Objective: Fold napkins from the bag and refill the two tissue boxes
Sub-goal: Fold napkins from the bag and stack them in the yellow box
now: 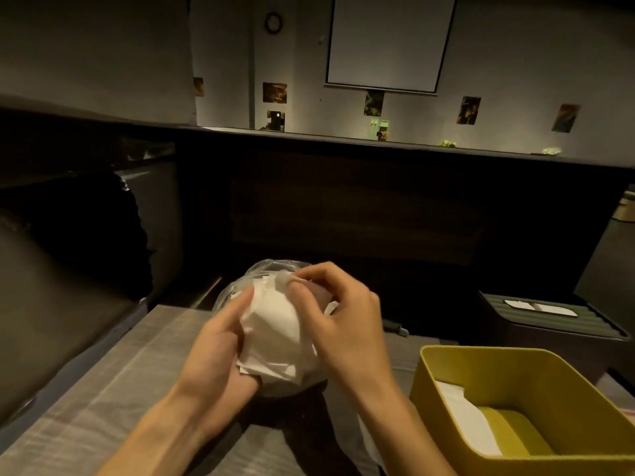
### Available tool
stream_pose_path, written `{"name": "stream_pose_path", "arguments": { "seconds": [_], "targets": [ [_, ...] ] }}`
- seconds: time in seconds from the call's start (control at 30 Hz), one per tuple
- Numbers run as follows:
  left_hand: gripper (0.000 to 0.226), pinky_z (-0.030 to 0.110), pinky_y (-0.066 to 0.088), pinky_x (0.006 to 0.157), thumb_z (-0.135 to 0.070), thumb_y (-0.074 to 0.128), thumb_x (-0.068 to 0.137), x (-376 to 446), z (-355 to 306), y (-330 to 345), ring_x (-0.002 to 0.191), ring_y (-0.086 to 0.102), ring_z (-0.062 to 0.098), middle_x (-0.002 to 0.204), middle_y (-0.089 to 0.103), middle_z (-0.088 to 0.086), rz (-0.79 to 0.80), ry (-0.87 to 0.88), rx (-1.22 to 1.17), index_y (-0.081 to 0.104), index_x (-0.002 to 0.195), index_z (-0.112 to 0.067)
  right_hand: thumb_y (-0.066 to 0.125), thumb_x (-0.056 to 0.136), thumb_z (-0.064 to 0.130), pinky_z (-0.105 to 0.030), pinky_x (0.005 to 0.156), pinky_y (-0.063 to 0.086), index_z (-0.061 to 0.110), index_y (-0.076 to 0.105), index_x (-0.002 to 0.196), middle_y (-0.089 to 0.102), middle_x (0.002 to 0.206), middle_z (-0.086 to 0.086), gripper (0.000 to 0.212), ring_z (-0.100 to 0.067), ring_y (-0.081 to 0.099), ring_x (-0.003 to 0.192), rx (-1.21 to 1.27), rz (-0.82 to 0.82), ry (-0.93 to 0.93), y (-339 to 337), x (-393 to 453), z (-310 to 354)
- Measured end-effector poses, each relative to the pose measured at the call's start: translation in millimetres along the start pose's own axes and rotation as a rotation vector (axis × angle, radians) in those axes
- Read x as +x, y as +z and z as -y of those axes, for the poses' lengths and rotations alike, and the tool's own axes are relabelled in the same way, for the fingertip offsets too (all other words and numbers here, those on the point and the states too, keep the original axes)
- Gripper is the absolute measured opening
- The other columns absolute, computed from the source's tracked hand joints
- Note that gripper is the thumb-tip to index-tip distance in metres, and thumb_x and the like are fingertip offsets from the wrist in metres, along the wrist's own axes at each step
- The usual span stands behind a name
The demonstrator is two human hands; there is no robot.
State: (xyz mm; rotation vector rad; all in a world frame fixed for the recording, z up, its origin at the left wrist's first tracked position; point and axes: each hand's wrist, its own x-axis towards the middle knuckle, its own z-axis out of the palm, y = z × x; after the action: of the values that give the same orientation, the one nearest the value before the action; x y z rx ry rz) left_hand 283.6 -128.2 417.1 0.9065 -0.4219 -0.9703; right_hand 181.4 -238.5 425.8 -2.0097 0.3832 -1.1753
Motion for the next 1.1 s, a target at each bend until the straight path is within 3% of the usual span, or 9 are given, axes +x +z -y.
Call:
{"name": "stream_pose_path", "arguments": {
  "seconds": [0.13, 0.33, 0.4, 0.5, 0.57, 0.7, 0.8, 0.97, 1.1],
  "targets": [
    [0.045, 0.056, 0.046, 0.105, -0.048, 0.048, 0.099, -2.1, -1.0, 0.5, 0.115, 0.07, 0.034, 0.126, 0.072, 0.017, 0.047, -0.019, -0.034, 0.08, 0.113, -0.019, 0.071, 0.098, 0.031, -0.015, 0.078, 0.055, 0.03, 0.074, 0.107, 0.07, 0.101, 0.024, 0.009, 0.004, 0.066, 0.102, -0.006, -0.047, -0.015, 0.8, 0.0, -2.9],
    [0.043, 0.057, 0.047, 0.104, -0.045, 0.044, 0.102, -1.1, -3.0, 2.5, 0.111, 0.073, 0.032, 0.123, 0.074, 0.012, 0.028, -0.031, -0.015, 0.081, 0.109, -0.024, 0.07, 0.098, 0.02, -0.028, 0.077, 0.06, 0.018, 0.075, 0.106, 0.074, 0.098, 0.008, 0.01, -0.014, 0.071, 0.097, 0.332, -0.039, -0.069, -12.2, 3.6, 16.4],
    [0.047, 0.06, 0.045, 0.108, -0.049, 0.044, 0.102, 0.7, -2.1, -1.4, 0.109, 0.073, 0.034, 0.124, 0.073, 0.016, -0.01, -0.038, -0.037, 0.08, 0.112, -0.022, 0.071, 0.098, 0.027, -0.027, 0.078, 0.06, 0.025, 0.075, 0.106, 0.073, 0.099, 0.015, 0.008, -0.006, 0.07, 0.098, 0.143, 0.027, -0.043, -6.8, 1.6, 10.2],
    [0.05, 0.058, 0.044, 0.11, -0.052, 0.049, 0.099, 0.3, -1.3, -1.2, 0.115, 0.07, 0.034, 0.128, 0.071, 0.018, 0.028, -0.047, -0.051, 0.077, 0.119, -0.016, 0.068, 0.098, 0.038, -0.023, 0.085, 0.056, 0.035, 0.071, 0.109, 0.062, 0.106, 0.023, 0.012, 0.003, 0.06, 0.104, -0.313, -0.018, -0.093, 7.7, -2.8, -7.3],
    [0.04, 0.056, 0.049, 0.102, -0.041, 0.061, 0.092, -0.2, 0.0, 2.3, 0.112, 0.072, 0.034, 0.122, 0.074, 0.016, 0.007, -0.033, 0.033, 0.077, 0.12, -0.016, 0.066, 0.098, 0.044, -0.018, 0.087, 0.05, 0.038, 0.069, 0.114, 0.052, 0.112, 0.025, 0.017, 0.005, 0.052, 0.11, -0.357, -0.073, -0.074, 11.2, -2.4, -11.3],
    [0.038, 0.052, 0.05, 0.099, -0.031, 0.061, 0.095, 0.8, 0.0, 3.9, 0.107, 0.074, 0.033, 0.118, 0.076, 0.014, -0.07, 0.03, 0.055, 0.068, 0.128, -0.013, 0.056, 0.102, 0.05, -0.009, 0.085, 0.047, 0.042, 0.063, 0.126, 0.055, 0.119, 0.026, 0.027, 0.01, 0.053, 0.111, -0.118, -0.133, 0.144, 2.3, 0.8, -8.6],
    [0.039, 0.051, 0.049, 0.099, -0.035, 0.059, 0.097, -1.4, -2.3, 4.3, 0.109, 0.073, 0.034, 0.119, 0.075, 0.016, -0.059, 0.022, 0.03, 0.07, 0.126, -0.011, 0.058, 0.103, 0.044, -0.015, 0.077, 0.054, 0.038, 0.072, 0.112, 0.071, 0.101, 0.02, 0.018, 0.006, 0.065, 0.097, 0.07, -0.038, 0.282, -1.7, 2.8, -10.7],
    [0.045, 0.052, 0.049, 0.102, -0.037, 0.064, 0.093, -3.5, -3.9, 6.2, 0.112, 0.072, 0.033, 0.122, 0.074, 0.013, -0.037, 0.025, 0.085, 0.067, 0.131, -0.014, 0.064, 0.101, 0.036, -0.016, 0.077, 0.055, 0.037, 0.075, 0.104, 0.072, 0.095, 0.024, 0.011, 0.005, 0.066, 0.096, 0.057, -0.022, 0.254, -0.3, 2.0, -8.6],
    [0.046, 0.053, 0.049, 0.102, -0.039, 0.063, 0.093, -3.8, -4.2, 7.6, 0.111, 0.073, 0.033, 0.121, 0.075, 0.014, -0.034, 0.003, 0.08, 0.066, 0.132, -0.014, 0.066, 0.101, 0.034, -0.027, 0.083, 0.06, 0.036, 0.079, 0.101, 0.076, 0.092, 0.02, 0.013, 0.0, 0.07, 0.096, 0.102, -0.003, 0.227, -1.4, 2.5, -3.1]
  ]
}}
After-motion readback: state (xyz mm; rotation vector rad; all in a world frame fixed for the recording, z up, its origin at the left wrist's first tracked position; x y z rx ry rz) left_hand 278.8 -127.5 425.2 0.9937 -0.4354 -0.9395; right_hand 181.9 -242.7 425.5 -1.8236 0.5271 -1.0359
